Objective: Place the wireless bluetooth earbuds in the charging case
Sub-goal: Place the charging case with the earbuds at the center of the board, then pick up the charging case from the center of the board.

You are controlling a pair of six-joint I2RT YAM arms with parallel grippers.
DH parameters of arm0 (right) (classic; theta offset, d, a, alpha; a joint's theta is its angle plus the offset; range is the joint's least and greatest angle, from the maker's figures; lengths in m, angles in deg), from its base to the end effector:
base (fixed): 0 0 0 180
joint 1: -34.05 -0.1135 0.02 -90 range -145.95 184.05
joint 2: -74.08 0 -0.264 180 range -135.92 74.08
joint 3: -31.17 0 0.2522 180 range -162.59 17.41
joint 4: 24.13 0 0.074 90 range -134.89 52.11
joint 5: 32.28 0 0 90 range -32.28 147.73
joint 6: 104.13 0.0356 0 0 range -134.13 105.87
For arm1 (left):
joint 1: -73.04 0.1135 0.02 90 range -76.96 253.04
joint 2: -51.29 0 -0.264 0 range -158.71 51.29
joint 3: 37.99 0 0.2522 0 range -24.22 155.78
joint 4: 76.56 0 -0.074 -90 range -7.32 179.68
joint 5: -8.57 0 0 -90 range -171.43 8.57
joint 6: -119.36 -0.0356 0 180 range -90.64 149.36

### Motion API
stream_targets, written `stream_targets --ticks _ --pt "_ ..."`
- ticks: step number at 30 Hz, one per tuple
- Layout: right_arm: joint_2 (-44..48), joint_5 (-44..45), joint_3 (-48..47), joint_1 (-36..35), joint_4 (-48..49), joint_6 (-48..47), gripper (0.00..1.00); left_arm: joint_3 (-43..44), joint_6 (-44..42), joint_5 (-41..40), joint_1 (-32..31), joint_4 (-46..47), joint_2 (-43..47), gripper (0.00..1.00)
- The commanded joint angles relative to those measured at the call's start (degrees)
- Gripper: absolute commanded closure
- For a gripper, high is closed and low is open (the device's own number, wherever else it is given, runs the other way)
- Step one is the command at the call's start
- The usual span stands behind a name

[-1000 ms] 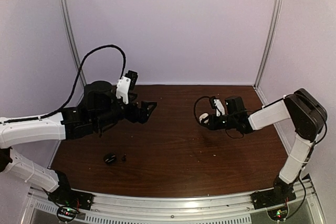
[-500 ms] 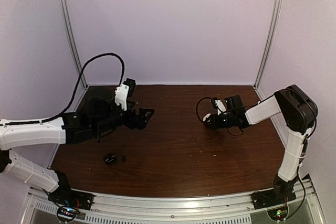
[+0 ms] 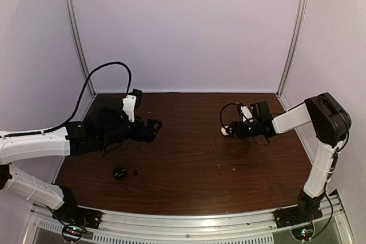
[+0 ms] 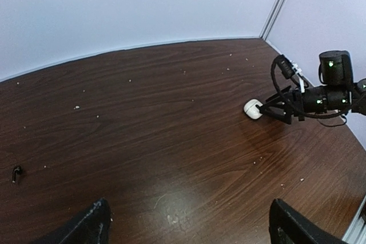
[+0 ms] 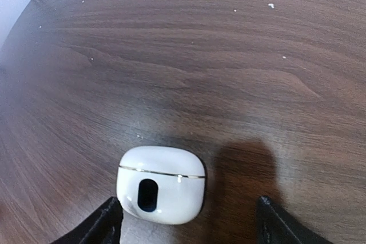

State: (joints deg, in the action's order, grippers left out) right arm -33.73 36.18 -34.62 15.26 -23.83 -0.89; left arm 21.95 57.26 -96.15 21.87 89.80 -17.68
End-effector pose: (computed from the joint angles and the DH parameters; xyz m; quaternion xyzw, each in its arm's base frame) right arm 0.3442 0.1309 0.1247 -0.1197 0.8917 0.2747 0.3391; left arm 0.1791 -0.2081 0.2785 0.0969 0.8228 -0.2677 0.4919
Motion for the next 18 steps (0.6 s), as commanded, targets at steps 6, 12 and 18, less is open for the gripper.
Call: stream_targets --ticks 6,12,18 --pt "9.0 0.7 3.6 0.6 0.2 -0.3 0.02 -5.3 17.9 -2.6 0.6 -15.2 3.0 0.02" --pt "15.3 0.5 4.0 -2.2 -0.1 0.8 0.00 -14.8 31.1 -0.2 0.7 -20.1 9.6 0.02" --pt "23.0 -2.1 3.2 -7.5 1.2 4.0 0.00 -19.9 41.2 -2.0 0.6 -27.4 17.9 0.02"
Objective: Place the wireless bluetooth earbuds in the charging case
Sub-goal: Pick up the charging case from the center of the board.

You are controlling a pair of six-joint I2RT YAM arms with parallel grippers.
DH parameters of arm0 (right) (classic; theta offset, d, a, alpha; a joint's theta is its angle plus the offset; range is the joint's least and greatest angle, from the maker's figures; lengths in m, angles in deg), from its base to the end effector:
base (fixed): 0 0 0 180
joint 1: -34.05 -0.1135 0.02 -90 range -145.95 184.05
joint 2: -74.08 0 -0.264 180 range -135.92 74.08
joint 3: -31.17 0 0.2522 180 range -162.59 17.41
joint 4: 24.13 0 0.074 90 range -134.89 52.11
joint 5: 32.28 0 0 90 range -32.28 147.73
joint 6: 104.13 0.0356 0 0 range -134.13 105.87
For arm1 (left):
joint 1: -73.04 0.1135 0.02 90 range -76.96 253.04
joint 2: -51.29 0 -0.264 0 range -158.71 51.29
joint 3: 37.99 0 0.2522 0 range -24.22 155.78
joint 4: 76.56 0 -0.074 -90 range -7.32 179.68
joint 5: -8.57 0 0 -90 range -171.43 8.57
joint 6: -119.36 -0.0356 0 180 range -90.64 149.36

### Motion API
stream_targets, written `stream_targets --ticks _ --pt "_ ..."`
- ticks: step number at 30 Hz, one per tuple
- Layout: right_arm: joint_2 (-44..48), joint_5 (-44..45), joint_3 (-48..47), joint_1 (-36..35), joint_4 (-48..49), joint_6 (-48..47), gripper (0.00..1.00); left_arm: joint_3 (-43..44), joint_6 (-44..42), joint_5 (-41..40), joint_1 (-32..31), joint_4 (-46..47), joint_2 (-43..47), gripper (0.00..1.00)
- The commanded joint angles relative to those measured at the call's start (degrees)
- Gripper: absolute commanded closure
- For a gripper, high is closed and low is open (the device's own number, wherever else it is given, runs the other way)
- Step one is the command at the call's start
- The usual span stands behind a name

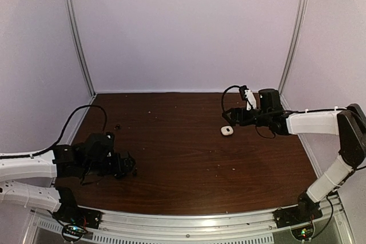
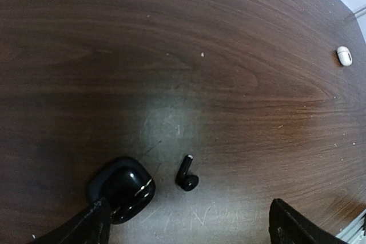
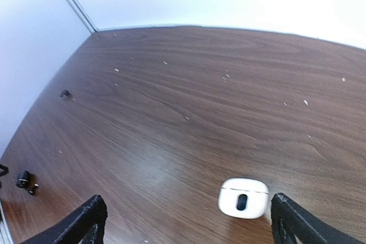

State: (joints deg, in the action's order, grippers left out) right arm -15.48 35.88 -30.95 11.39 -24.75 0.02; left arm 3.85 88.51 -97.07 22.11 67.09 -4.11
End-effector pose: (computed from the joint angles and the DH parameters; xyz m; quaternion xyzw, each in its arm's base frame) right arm 0.3052 0.1418 0.2109 -0.1597 0.8324 0.3137 0.4281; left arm 0.1240 -0.1376 0.1888 -0.1132 0.9250 -0.2051 0.2993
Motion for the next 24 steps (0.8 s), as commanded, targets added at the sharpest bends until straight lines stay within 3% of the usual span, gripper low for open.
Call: stream_targets --ticks 1,13,24 --pt "5.6 -1.4 -1.6 -5.1 1.1 3.7 0.00 -2.1 11.3 -1.2 0.4 -5.9 4.9 0.02" --pt "11.8 5.1 -15.1 -19.4 -4.0 15.3 0.00 1.7 21.8 -1.6 0.4 -12.9 -10.6 0.02" --pt "10.5 6.3 -21.7 -23.5 -4.8 19.2 0.00 6.2 20.6 -4.3 0.6 -9.7 -17.2 0.03"
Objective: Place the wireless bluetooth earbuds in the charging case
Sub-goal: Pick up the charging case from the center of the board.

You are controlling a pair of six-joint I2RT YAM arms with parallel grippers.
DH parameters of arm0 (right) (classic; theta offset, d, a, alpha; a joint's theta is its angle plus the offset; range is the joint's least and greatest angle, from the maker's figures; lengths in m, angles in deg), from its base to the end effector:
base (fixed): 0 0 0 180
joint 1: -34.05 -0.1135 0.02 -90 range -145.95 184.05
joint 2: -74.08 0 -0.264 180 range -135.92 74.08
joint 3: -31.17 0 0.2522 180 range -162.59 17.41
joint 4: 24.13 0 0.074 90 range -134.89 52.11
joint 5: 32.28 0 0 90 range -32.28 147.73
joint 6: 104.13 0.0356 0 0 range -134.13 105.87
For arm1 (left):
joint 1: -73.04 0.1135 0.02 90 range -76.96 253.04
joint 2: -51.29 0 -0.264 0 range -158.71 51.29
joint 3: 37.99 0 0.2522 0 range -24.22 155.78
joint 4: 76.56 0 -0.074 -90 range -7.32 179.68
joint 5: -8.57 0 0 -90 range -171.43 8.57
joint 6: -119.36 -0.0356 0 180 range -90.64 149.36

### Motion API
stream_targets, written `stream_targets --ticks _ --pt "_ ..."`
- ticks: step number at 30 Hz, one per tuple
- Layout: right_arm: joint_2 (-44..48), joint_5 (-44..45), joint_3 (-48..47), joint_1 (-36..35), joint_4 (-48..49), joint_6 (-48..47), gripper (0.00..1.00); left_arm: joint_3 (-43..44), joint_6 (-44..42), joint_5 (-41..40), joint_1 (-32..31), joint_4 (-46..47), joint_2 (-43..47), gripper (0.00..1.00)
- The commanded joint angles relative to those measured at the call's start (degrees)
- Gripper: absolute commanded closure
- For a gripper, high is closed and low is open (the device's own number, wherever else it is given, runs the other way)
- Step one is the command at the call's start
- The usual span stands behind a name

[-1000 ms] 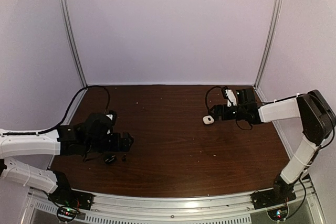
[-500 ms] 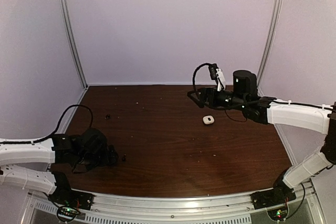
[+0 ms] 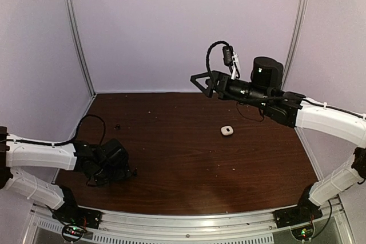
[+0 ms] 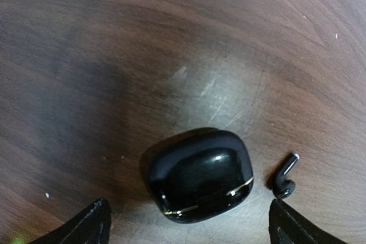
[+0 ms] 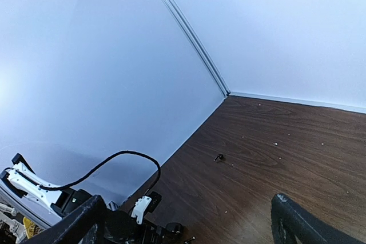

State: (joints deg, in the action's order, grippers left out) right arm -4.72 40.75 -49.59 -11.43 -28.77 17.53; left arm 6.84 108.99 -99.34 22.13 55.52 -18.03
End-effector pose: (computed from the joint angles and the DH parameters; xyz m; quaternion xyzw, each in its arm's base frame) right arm 0.2231 0.2417 0.3760 -0.1872 0.6981 0.5092 0.4673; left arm 0.1276 -0.1397 0.1531 -0.2652 0.9398 -0.0728 0.2029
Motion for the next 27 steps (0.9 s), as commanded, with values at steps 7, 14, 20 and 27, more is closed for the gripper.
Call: stream_targets --ticks 7,14,20,27 --pt "-0.2 2.3 -4.2 -0.8 -1.6 1.1 0.00 5.6 -0.6 -1.7 2.4 2.1 -7.7 0.08" --pt "0.5 4.7 -5.7 -1.0 -3.2 0.0 0.00 6.9 -1.4 -1.5 3.5 2.0 -10.3 0.16" --pt "1.1 6.1 -2.2 -0.7 -1.6 -1.8 0.00 7.0 -1.3 -1.9 3.6 1.8 -11.7 0.22" --pt "4.3 -0.8 8.4 4.6 6.2 -2.3 0.00 8.2 -3.6 -2.8 3.6 1.4 -13.3 0.28"
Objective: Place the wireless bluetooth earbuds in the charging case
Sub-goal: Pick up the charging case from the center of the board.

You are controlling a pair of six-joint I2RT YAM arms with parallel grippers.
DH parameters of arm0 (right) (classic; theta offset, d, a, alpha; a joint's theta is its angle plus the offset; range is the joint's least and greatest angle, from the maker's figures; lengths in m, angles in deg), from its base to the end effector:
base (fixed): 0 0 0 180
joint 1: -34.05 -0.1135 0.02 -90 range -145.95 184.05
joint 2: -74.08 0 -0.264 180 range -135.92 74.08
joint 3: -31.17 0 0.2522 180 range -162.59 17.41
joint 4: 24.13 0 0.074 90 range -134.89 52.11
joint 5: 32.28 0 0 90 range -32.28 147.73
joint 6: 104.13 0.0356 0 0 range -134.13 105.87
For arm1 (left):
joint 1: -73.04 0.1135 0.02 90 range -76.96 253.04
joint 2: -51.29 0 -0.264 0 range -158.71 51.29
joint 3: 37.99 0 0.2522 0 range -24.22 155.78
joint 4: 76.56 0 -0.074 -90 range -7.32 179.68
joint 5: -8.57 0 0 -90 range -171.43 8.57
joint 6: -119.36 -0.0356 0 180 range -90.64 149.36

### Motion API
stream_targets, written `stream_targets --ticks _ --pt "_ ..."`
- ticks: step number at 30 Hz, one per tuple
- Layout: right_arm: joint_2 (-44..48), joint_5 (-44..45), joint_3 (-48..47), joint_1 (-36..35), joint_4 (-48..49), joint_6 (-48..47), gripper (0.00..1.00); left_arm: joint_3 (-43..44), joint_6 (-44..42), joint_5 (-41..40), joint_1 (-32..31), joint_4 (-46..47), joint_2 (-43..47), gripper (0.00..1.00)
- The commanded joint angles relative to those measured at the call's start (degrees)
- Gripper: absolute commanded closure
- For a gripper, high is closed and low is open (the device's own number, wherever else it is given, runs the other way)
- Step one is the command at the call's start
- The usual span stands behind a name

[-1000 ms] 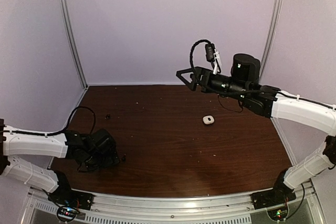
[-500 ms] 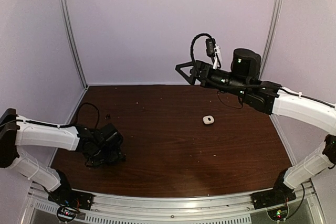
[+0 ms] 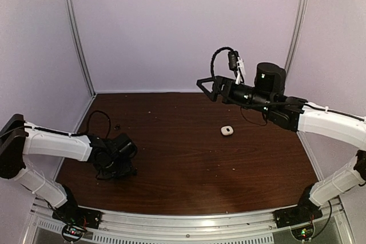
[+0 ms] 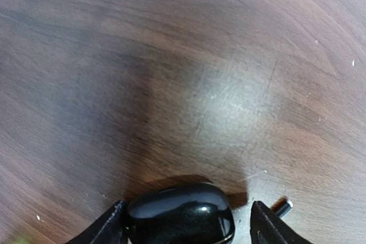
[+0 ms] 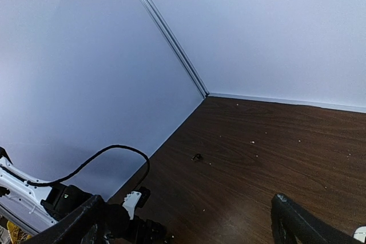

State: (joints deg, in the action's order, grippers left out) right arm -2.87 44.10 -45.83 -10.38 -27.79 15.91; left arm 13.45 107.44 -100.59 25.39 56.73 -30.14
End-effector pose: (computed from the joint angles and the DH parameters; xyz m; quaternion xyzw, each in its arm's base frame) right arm 0.2233 0.2307 0.3641 -0.1712 0.7080 0.4801 0.4888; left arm 0.1594 -0.1576 0.1437 -0.2756 0.9400 -0.0262 0.1992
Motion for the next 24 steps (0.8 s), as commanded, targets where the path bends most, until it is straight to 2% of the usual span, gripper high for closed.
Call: stream_targets --ticks 1,4,9,17,24 --pt "2.8 -5.8 6.1 5.0 6.4 -0.7 0.00 1.8 -2.6 -1.6 0.4 0.3 -1.5 0.29" --pt "4.7 -9.4 11.9 8.1 10.5 -1.1 0.00 2.1 -4.7 -1.3 0.4 1.0 -2.1 0.32" --pt "8.3 -10.1 19.1 12.9 14.7 -2.7 0.00 2.5 -6.9 -1.5 0.4 1.6 -2.0 0.39" --pt "11.3 -7.8 20.5 13.3 9.0 -13.1 0.01 5.2 -11.3 -2.0 0.4 1.5 -2.5 0.47" --pt "12.5 -10.0 27.6 12.9 15.7 -16.2 0.00 9.8 -19.0 -2.1 0.4 1.1 -1.4 0.50"
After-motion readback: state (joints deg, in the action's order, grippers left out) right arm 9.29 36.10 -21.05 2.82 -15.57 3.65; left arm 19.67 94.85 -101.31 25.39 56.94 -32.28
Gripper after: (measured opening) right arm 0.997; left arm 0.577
